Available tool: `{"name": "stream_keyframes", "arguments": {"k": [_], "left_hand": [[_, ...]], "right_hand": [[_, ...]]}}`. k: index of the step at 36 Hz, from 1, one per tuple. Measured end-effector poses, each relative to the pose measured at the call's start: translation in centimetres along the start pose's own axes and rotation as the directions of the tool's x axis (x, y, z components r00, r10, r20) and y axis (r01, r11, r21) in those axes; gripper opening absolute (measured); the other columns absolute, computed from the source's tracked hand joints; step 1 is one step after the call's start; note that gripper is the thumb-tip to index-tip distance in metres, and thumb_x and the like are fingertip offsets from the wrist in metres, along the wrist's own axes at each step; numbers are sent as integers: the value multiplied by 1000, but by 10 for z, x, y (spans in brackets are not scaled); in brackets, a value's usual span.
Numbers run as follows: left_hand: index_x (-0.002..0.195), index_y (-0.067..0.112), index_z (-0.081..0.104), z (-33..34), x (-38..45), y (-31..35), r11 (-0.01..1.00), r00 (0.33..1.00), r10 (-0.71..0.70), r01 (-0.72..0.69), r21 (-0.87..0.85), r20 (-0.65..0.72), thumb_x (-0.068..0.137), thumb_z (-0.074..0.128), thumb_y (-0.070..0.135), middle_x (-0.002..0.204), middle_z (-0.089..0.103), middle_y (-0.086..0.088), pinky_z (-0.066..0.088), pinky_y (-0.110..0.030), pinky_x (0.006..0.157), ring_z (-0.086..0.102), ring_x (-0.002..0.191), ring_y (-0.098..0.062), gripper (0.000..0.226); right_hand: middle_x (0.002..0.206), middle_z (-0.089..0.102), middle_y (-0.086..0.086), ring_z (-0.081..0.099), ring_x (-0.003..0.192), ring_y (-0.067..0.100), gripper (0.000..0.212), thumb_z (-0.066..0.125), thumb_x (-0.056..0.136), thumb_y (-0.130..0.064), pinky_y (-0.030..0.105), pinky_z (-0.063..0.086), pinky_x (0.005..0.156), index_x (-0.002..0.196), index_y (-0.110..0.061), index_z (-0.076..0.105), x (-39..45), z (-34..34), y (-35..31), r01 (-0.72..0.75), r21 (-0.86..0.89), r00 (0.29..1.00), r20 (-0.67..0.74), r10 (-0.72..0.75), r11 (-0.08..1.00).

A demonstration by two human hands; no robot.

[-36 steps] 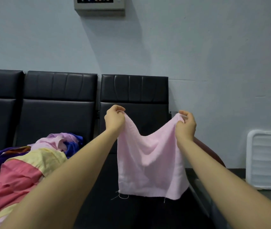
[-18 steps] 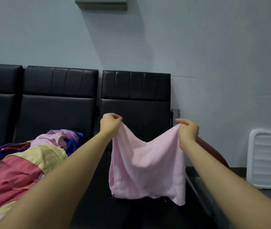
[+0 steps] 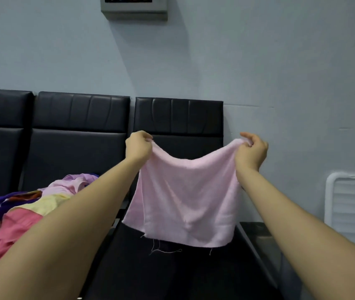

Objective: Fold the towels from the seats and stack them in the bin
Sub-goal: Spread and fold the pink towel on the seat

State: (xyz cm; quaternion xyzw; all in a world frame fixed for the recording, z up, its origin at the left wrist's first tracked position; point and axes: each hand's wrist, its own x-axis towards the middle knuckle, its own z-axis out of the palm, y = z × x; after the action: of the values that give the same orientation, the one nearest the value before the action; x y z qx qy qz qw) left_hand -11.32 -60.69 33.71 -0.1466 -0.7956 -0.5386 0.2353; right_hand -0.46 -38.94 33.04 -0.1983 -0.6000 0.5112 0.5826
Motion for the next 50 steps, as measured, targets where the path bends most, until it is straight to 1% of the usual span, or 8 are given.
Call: {"name": "stream_keyframes", "arguments": {"k": [5, 9, 17, 21, 25, 35, 44, 50], "left_hand": [[104, 4, 61, -7, -2, 10, 1000, 997, -27, 27, -1, -67, 89, 35, -5, 102, 57, -7, 44, -30, 72, 52, 89, -22, 31], [82, 8, 66, -6, -1, 13, 989, 995, 2, -17, 144, 103, 87, 41, 5, 117, 58, -16, 48, -35, 84, 54, 90, -29, 26], [119, 21, 60, -4, -9, 10, 746, 875, -101, -248, 618, 474, 79, 68, 50, 131, 27, -11, 33, -34, 98, 32, 121, -31, 51], [124, 15, 60, 4, -8, 4, 687, 920, -6, -281, 670, 393, 93, 51, 18, 130, 34, -13, 35, -34, 96, 39, 116, -32, 33], [112, 12, 65, 13, -8, -2, 631, 939, 103, -317, 708, 329, 94, 49, 10, 127, 36, -13, 33, -35, 95, 38, 112, -32, 25], [57, 17, 32, 13, -21, 2, 447, 911, 294, -398, 801, 288, 78, 45, -7, 60, 33, 2, 25, -28, 78, 38, 75, -22, 34], [67, 14, 41, 11, -18, 5, 458, 915, 327, -373, 807, 238, 81, 48, -4, 72, 40, 0, 34, -29, 81, 47, 80, -25, 24], [81, 13, 42, 4, -9, 21, 482, 916, 368, -335, 810, 160, 80, 51, -5, 93, 55, -7, 33, -30, 79, 54, 91, -27, 20]], "right_hand": [[112, 39, 5, 48, 97, 15, 48, 30, 86, 15, 1, 29, 77, 108, -3, 69, 4, -5, -4, -13, -2, 1000, -15, 13, 1000], [124, 48, 12, 52, 97, 17, 47, 32, 85, 15, 7, 34, 82, 108, -1, 69, 4, -11, -2, -46, 5, 999, -18, 46, 999], [122, 39, 13, 52, 101, 25, 41, 34, 89, 12, 5, 28, 77, 120, 6, 60, 1, -21, 2, -24, -131, 999, 28, 28, 991], [126, 37, 14, 53, 100, 33, 37, 36, 92, 7, 24, 36, 82, 126, 6, 50, 3, -30, 11, 55, -345, 991, 135, -8, 937], [105, 38, 5, 42, 70, 26, 26, 36, 91, 6, 32, 34, 62, 111, 6, 53, 3, -36, 19, 194, -581, 971, 227, -71, 790], [115, 54, 12, 50, 107, 27, 20, 48, 92, -1, 30, 37, 89, 107, -7, 60, 10, -42, 21, 485, -851, 872, 455, -179, 199], [114, 51, 20, 55, 97, 37, 23, 43, 89, 7, 34, 33, 70, 111, -1, 47, 21, -43, 2, 507, -786, 862, 453, -230, 354], [110, 47, 20, 49, 108, 37, 25, 38, 93, 0, 39, 36, 77, 112, 2, 55, 33, -40, -13, 541, -785, 841, 500, -207, 301]]}}
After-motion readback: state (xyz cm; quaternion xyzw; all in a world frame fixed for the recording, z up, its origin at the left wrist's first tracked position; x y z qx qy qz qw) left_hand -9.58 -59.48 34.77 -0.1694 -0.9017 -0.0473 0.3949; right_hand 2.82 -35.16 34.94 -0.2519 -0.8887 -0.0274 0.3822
